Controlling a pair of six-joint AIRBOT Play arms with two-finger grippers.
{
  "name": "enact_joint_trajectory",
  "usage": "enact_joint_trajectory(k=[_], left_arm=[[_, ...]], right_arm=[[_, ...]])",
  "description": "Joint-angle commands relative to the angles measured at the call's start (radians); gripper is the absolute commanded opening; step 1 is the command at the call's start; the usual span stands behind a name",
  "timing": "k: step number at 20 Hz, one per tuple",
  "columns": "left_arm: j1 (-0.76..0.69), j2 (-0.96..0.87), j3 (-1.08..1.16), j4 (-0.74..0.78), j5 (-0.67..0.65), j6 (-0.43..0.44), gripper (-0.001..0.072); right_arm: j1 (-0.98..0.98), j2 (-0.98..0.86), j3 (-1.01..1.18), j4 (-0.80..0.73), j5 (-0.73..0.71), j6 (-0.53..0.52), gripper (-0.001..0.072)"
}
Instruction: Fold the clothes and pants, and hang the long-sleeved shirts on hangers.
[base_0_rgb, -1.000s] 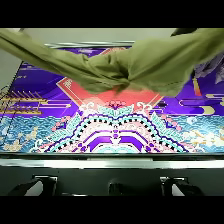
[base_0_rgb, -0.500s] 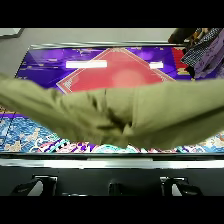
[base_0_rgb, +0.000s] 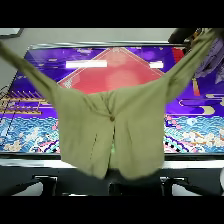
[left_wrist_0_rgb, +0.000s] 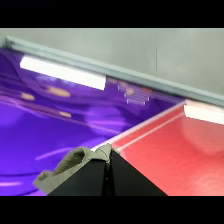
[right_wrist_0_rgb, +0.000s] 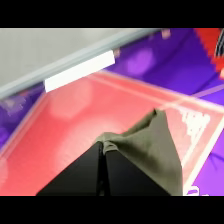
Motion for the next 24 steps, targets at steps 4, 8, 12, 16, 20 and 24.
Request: enact_joint_trajectory(k=[4,8,12,16,20,24], left_arm=[[-0.106,-0.37,-0.018,-0.076,-0.048,-0.003,0.0019],[-0.127,-0.436,-0.018,-0.079,-0.196,-0.067,0.0333],[-0.039,-0.354,-0.016,-0.079,-0.325,-0.063,0.0669],[0.093,-0.186,-0.159,-0.083,-0.402,-0.008,0.0669],[0.171,0.017,-0.572,-0.263,-0.294,0.069,0.0669],[0.153,0.073,-0.862,-0.41,-0.268,0.131,0.0669]], right_arm=[[0.044,-0.422,-0.009,0.091,0.038,-0.029,0.0031],[0.068,-0.494,-0.009,0.091,0.143,-0.145,0.0214],[-0.035,-0.403,-0.008,0.074,0.359,-0.345,0.0561],[-0.225,-0.278,-0.183,0.21,0.435,-0.379,0.0562],[-0.278,-0.155,-0.586,0.267,0.377,-0.431,0.0559],[-0.251,-0.144,-0.865,0.303,0.325,-0.501,0.0559]])
